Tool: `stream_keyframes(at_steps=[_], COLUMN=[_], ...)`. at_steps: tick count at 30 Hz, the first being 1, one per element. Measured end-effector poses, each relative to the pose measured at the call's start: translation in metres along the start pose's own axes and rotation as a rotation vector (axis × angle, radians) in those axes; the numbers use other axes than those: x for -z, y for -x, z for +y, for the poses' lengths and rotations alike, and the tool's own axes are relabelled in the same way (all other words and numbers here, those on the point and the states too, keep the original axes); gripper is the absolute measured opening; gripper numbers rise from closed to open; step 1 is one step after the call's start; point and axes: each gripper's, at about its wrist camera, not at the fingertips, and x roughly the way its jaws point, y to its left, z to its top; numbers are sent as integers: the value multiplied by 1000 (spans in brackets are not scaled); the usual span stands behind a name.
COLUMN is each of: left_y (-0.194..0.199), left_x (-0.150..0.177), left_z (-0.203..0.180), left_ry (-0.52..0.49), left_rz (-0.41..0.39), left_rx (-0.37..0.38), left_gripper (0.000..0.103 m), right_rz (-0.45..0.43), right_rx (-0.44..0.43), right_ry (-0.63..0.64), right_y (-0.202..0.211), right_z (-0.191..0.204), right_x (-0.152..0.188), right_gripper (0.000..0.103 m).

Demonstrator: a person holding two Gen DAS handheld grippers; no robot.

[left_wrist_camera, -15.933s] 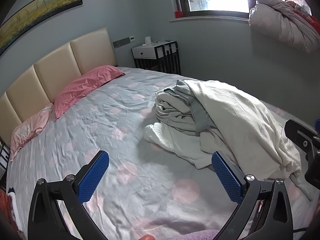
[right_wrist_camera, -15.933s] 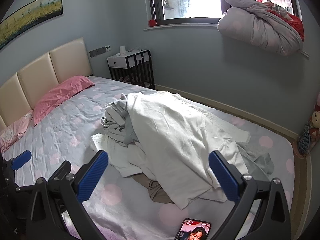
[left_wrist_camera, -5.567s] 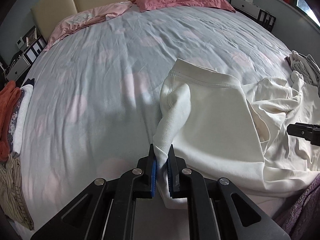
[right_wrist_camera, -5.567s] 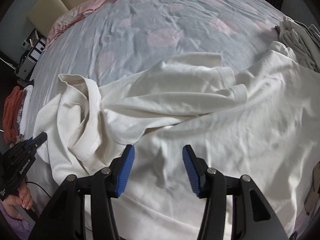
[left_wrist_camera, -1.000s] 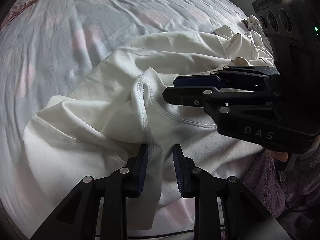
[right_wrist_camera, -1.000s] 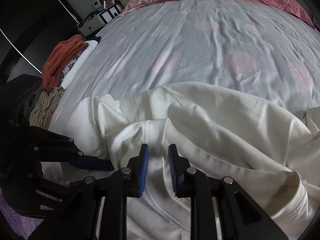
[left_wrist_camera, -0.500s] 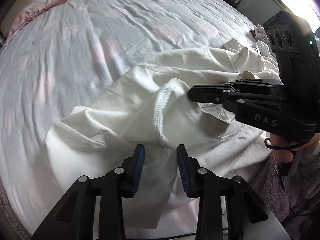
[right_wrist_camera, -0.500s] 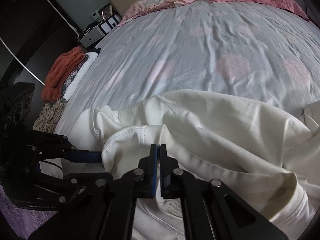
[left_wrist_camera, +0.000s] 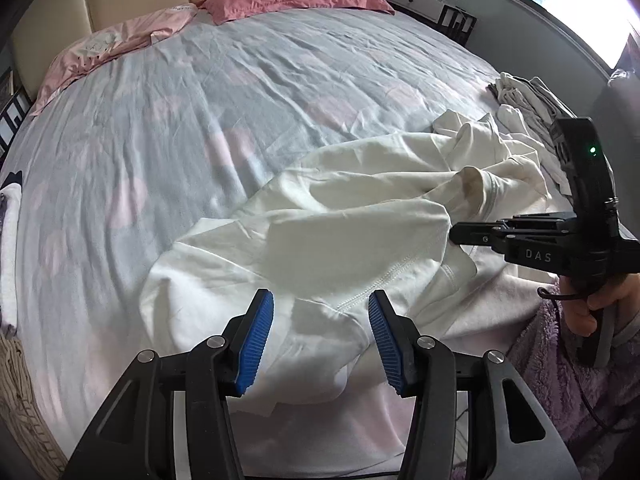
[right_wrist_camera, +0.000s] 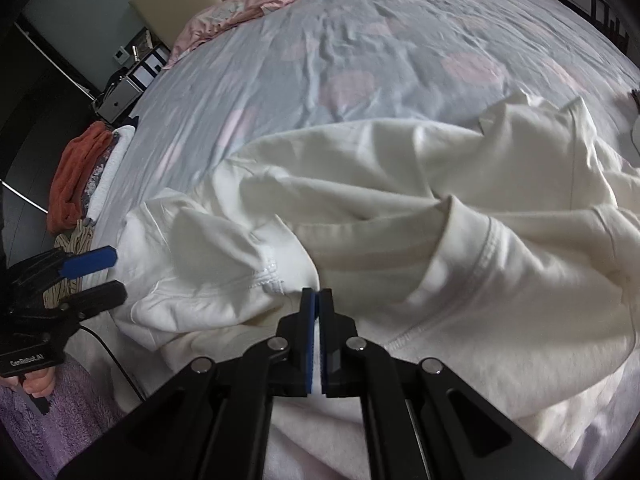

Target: Fold clothes

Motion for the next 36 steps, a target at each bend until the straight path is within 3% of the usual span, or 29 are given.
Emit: stream_keyframes(at_steps=[6,10,16,22,24,30,33,36], left_y=[-8,-11,-30,-52,-50,-12,-27,-45], left_x=[6,9,14,14,12,1,-1,3], left_z=[11,-7,-31,-34,-31,-17,-8,-15], left_ry=[60,-22,-145,-169,-157,-75,-44,-67], left_rz=[59,79,146,220,214,52,105,180], left_rx=[0,8,-38,-39,-14,102,79,60], left_gripper=[52,52,52,52,52,52,52,52], right_rz=[59,41,-78,-83,-80,-106,-106,-59], right_rx=[-14,-4,-50,-69,-71,-108,-132,-94], right_ry=[-80,-54,10,89,112,149,221,267], right_y=[1,8,35,33,30,35,33,19], right_z=[-18,-13,2,18,22,25,41,52], right_x=[10,14,11,9,9,9,11,12], right_gripper=[2,6,7,10,10,10,10,10])
